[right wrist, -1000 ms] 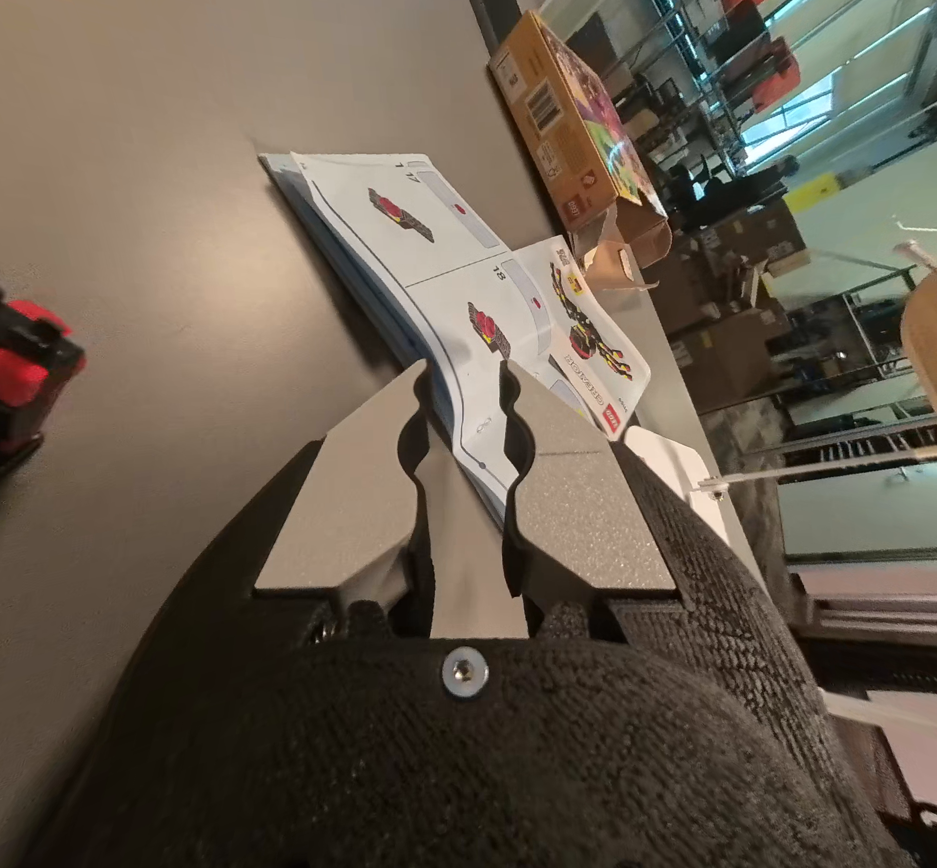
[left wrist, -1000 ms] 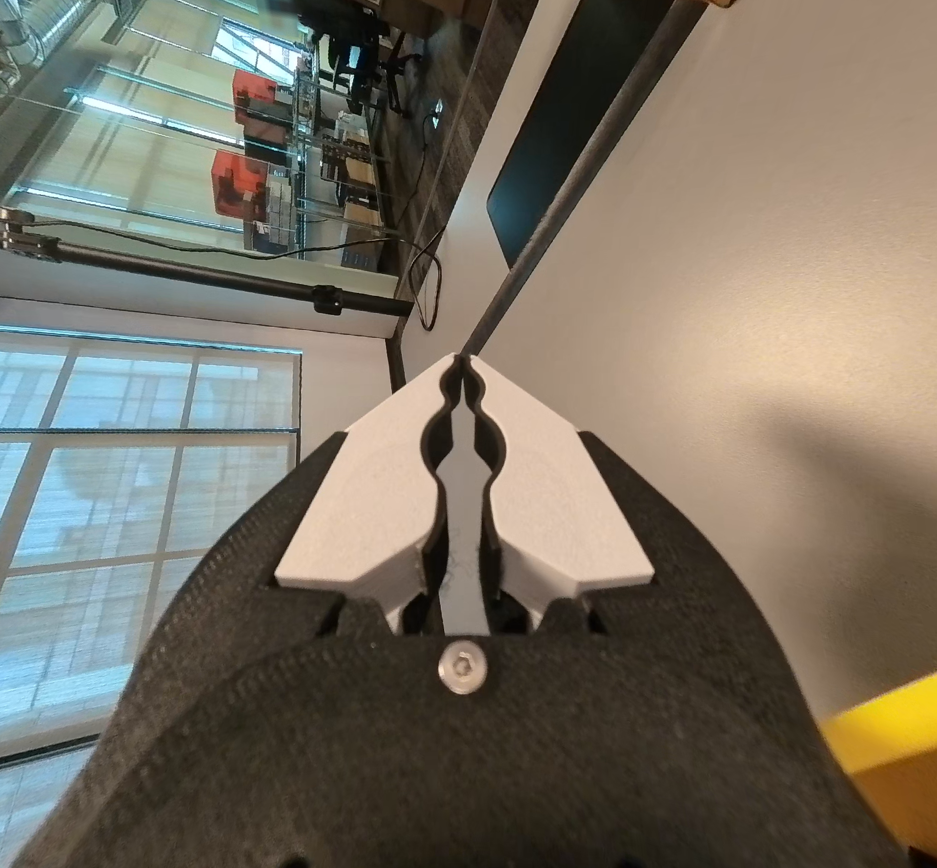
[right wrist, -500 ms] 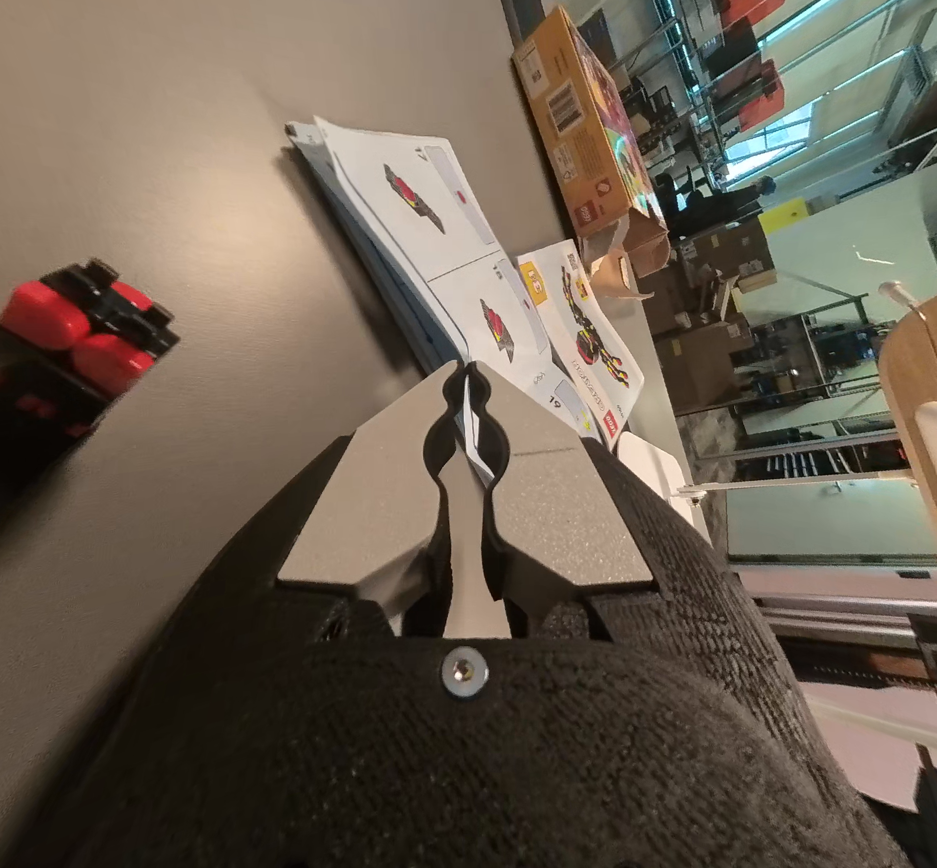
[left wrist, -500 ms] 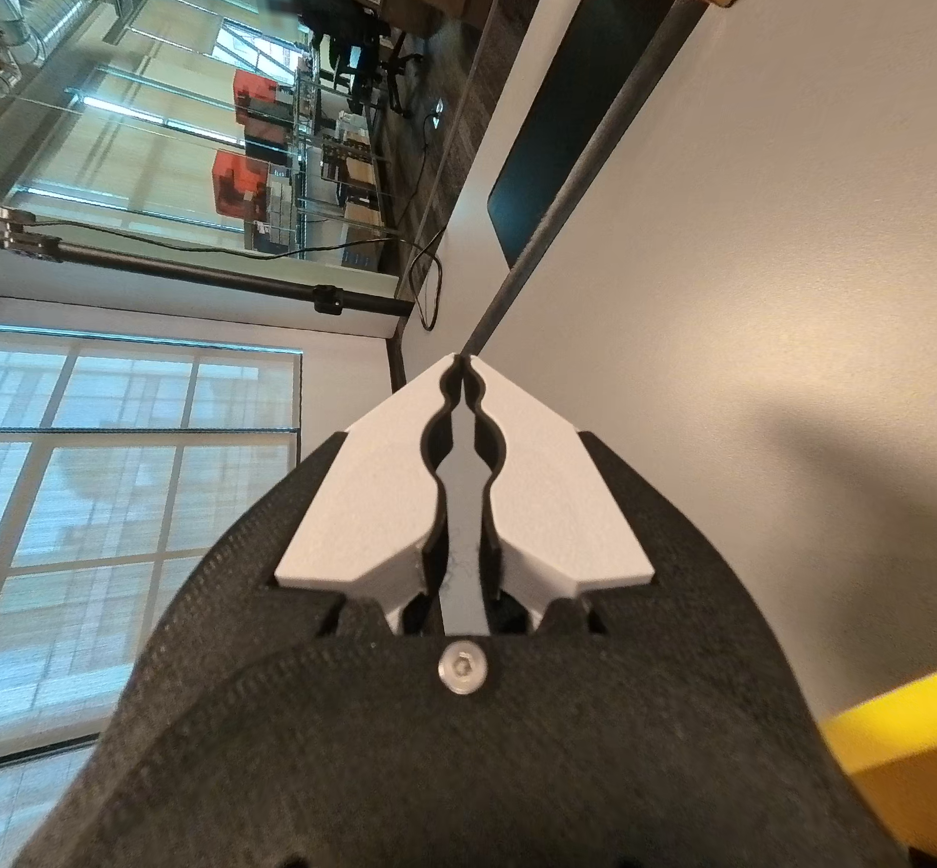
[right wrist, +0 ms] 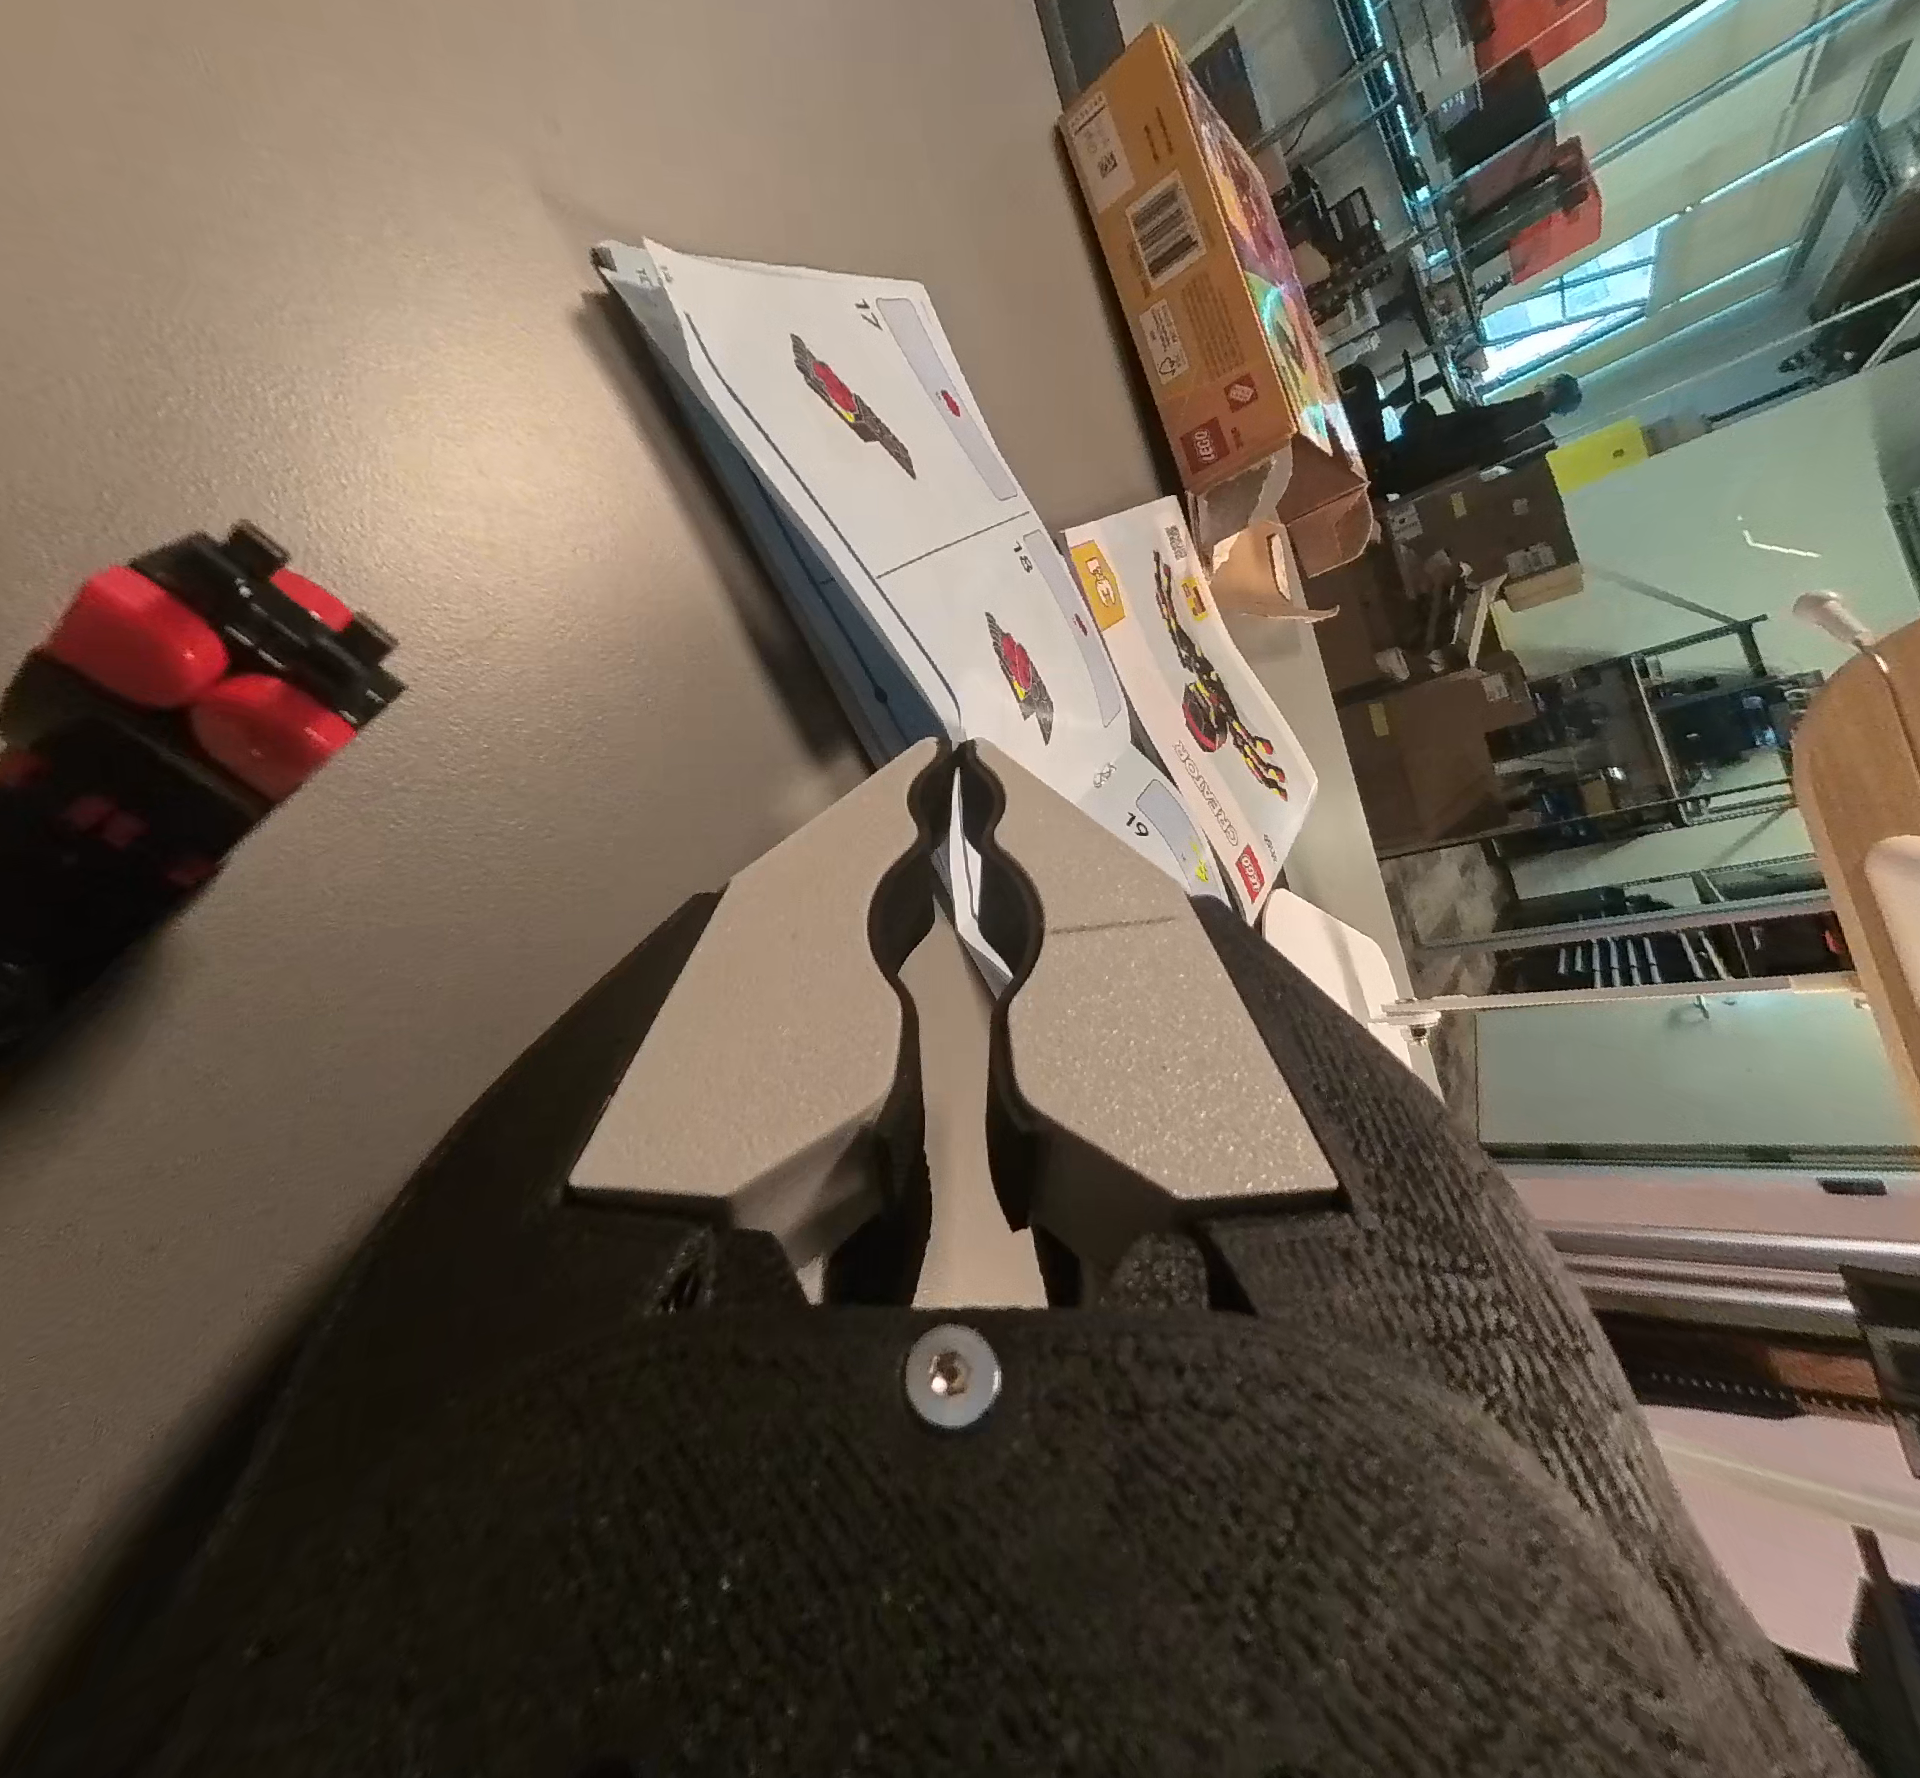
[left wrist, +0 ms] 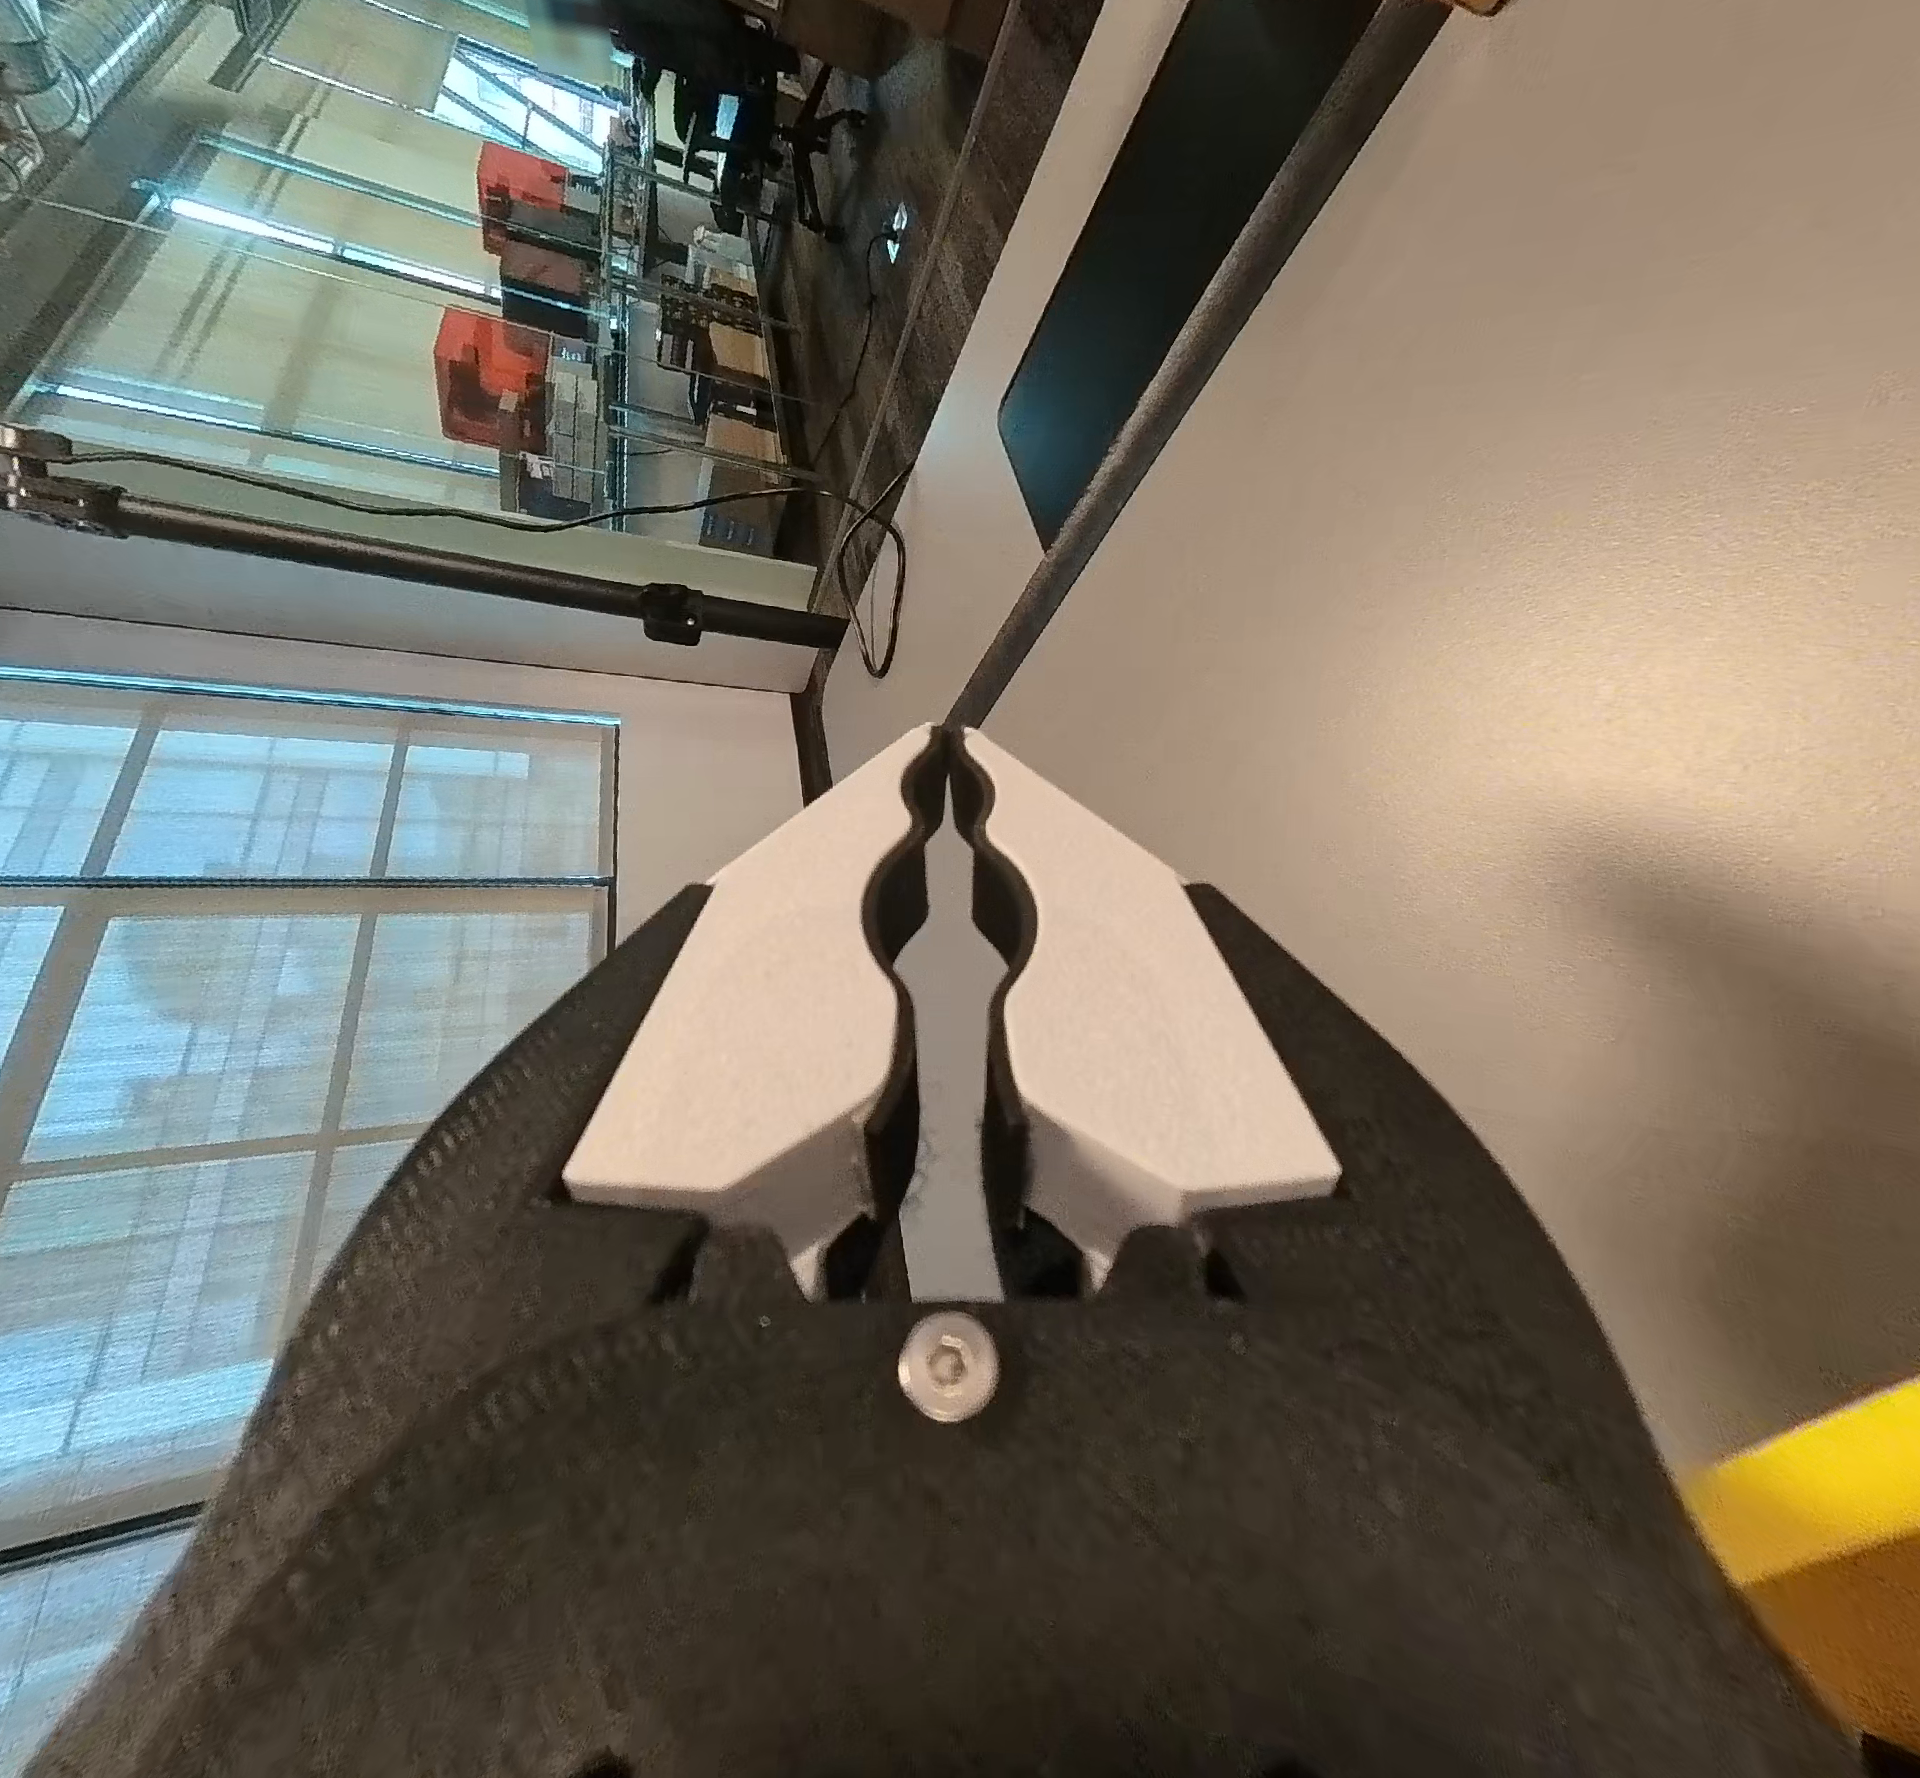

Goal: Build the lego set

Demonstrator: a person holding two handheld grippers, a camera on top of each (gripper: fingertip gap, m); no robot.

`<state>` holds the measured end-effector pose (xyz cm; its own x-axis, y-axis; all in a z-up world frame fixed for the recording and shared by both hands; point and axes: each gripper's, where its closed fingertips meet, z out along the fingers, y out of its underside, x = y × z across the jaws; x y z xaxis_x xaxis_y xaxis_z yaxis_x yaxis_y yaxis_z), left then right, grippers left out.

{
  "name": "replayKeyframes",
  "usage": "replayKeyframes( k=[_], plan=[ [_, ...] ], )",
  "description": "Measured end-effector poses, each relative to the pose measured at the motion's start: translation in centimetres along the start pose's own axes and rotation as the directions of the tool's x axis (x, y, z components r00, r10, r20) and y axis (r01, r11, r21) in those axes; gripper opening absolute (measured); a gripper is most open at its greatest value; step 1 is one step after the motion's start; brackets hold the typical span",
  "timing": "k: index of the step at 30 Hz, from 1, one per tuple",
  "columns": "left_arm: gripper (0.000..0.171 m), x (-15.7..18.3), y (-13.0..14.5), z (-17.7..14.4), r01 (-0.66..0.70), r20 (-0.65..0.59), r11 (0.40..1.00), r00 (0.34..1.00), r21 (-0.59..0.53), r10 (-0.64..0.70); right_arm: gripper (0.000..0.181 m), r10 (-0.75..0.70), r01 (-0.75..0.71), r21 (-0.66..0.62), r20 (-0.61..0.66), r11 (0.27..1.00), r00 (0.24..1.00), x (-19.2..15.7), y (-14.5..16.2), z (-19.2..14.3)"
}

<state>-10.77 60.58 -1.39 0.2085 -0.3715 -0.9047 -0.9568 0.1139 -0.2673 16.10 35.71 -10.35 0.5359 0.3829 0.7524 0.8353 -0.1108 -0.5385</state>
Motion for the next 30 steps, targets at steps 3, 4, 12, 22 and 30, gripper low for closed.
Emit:
replayKeyframes(
  k=[3,4,12,22,30],
  plan=[
    [0.000,0.0,0.0,0.0,0.000,0.000,1.000,1.000,0.000,0.000,0.000,-0.007,0.007,0.030,0.029,1.000,1.000,-0.5,-0.4,-0.3],
    [0.000,0.0,0.0,0.0,0.000,0.000,1.000,1.000,0.000,0.000,0.000,-0.014,0.011,0.054,0.052,0.998,0.999,-0.8,-0.8,-0.5],
    [0.000,0.0,0.0,0.0,0.000,-0.001,1.000,1.000,0.000,0.000,0.020,0.002,-0.019,0.158,0.107,0.987,0.994,-1.2,-1.8,-1.8],
    [0.000,0.0,0.0,0.0,0.000,-0.003,1.000,1.000,0.000,0.000,0.028,0.043,-0.055,0.140,0.087,0.989,0.995,0.0,-0.3,-2.1],
    [0.000,0.1,0.0,0.0,0.000,-0.003,1.000,1.000,-0.001,0.000,0.026,0.053,-0.061,0.118,0.070,0.991,0.996,0.4,0.1,-2.0]
  ],
)
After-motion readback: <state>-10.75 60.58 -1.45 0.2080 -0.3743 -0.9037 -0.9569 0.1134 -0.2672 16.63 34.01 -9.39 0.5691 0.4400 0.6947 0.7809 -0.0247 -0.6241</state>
